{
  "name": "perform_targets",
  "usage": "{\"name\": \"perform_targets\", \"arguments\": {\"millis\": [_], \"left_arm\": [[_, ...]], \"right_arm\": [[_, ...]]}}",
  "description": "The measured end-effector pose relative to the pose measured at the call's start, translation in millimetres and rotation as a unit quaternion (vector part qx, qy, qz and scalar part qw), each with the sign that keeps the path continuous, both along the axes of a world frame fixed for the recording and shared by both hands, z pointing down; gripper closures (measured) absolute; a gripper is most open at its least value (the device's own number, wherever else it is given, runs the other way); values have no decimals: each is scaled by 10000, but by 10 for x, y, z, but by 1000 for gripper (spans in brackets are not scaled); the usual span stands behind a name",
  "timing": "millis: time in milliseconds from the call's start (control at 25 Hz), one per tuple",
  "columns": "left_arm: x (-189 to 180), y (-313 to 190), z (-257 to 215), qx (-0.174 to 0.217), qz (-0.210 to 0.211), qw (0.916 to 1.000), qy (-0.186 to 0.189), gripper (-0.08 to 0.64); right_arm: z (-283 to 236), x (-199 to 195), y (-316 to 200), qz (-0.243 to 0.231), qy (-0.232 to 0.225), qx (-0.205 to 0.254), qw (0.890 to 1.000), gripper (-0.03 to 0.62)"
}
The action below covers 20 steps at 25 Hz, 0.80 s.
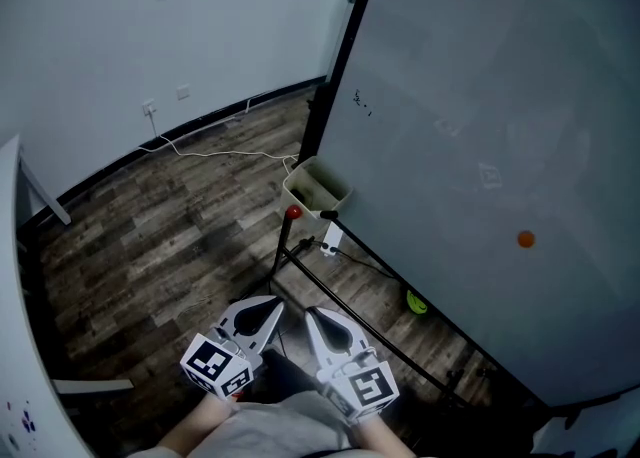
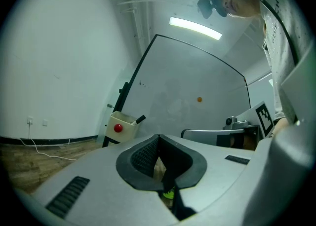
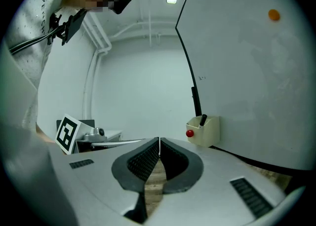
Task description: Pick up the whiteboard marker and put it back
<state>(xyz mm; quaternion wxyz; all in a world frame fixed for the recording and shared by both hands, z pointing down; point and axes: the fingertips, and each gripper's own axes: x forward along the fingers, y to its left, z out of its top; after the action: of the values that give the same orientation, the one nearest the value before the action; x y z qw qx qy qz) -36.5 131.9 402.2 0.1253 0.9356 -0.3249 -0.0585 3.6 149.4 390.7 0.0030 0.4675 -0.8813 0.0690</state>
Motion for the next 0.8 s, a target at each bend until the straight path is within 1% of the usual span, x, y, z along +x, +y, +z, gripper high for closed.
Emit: {"name": "perform_targets", "arguments": {"millis": [120, 240, 440, 520, 800], "left_arm": [[64, -114, 6, 34, 49, 10000, -62, 545], [92, -297, 27, 4, 43, 9999, -106, 545], [163, -705, -2, 4, 26, 9999, -151, 545], [202, -848, -9, 5, 33, 9999, -151, 545], [292, -1227, 70, -63, 76, 9999, -136, 545]], "right_arm": [[49, 12, -119, -31, 56, -88, 9999, 572], [60, 29, -286, -52, 89, -52, 9999, 572], [-56, 123, -677, -8, 92, 266, 9996, 572], [-78, 159, -822, -4, 84, 319, 9995, 572], [6, 260, -1187, 31, 104, 255, 9996, 571]]}}
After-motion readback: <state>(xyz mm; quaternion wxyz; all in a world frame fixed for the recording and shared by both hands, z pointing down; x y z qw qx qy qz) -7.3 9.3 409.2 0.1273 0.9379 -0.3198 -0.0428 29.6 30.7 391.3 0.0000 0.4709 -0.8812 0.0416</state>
